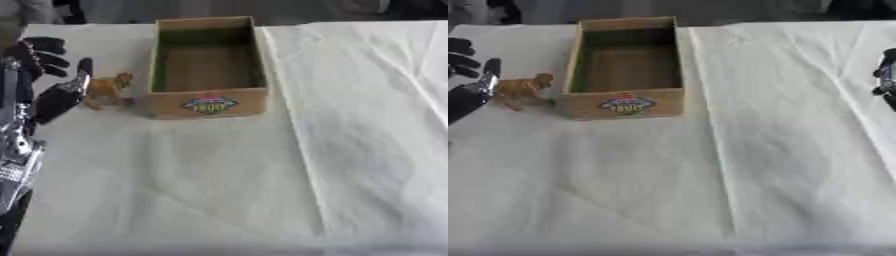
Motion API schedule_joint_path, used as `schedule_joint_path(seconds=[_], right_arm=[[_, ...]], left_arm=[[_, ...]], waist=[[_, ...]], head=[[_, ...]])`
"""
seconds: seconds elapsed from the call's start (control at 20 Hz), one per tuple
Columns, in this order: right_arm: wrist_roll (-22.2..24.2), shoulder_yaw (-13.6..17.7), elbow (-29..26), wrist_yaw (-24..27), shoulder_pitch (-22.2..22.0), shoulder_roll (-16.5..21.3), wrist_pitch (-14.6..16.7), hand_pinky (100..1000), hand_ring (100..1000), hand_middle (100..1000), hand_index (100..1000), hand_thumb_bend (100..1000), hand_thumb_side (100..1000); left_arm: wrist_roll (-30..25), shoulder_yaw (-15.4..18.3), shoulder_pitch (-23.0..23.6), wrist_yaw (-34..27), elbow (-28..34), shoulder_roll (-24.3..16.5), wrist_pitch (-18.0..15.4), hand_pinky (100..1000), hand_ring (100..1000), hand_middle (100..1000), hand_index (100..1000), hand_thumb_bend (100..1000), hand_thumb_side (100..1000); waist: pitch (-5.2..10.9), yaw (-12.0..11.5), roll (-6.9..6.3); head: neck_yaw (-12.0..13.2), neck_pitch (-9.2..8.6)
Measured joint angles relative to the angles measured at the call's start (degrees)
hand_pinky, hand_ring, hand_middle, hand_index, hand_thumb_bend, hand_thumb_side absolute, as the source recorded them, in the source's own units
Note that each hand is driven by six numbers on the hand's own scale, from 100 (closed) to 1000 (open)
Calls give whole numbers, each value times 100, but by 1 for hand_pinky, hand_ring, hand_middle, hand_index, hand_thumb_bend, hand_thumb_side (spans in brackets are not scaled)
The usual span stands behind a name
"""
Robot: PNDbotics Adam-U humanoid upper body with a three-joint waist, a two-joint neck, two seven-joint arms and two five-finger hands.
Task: Pick up objects on the table and place them in the box.
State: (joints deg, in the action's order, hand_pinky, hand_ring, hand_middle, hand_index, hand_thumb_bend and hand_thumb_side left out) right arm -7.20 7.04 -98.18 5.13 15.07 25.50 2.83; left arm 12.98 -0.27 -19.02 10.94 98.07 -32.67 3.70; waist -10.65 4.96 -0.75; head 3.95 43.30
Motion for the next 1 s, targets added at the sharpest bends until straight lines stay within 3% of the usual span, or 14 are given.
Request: schedule_joint_path(seconds=[0.25, 0.45, 0.7, 1.0], right_arm=[[13, -3, 1, 0, -27, 0, -7, 426, 577, 650, 792, 100, 347], [35, -11, 2, 0, -47, 1, -11, 426, 576, 649, 792, 100, 347], [51, -37, 15, 0, -49, 2, -17, 426, 576, 649, 792, 100, 346], [72, -42, 32, 0, -51, 6, -19, 426, 576, 649, 792, 100, 344]], left_arm=[[-927, -80, -501, 595, -212, -834, 304, 595, 587, 580, 693, 493, 100], [-1879, -297, -1061, 1097, -744, -1300, 358, 622, 601, 589, 699, 516, 100], [-3016, -612, -1660, 1757, -1711, -1399, 213, 632, 607, 593, 699, 529, 100], [-3810, -854, -2160, 2259, -2856, -1170, -142, 650, 620, 611, 708, 557, 100]], waist=[[49, 27, -28], [81, 66, -69], [100, 120, -71], [109, 146, -61]], head=[[0, 10], [5, 48], [28, 49], [43, 50]])
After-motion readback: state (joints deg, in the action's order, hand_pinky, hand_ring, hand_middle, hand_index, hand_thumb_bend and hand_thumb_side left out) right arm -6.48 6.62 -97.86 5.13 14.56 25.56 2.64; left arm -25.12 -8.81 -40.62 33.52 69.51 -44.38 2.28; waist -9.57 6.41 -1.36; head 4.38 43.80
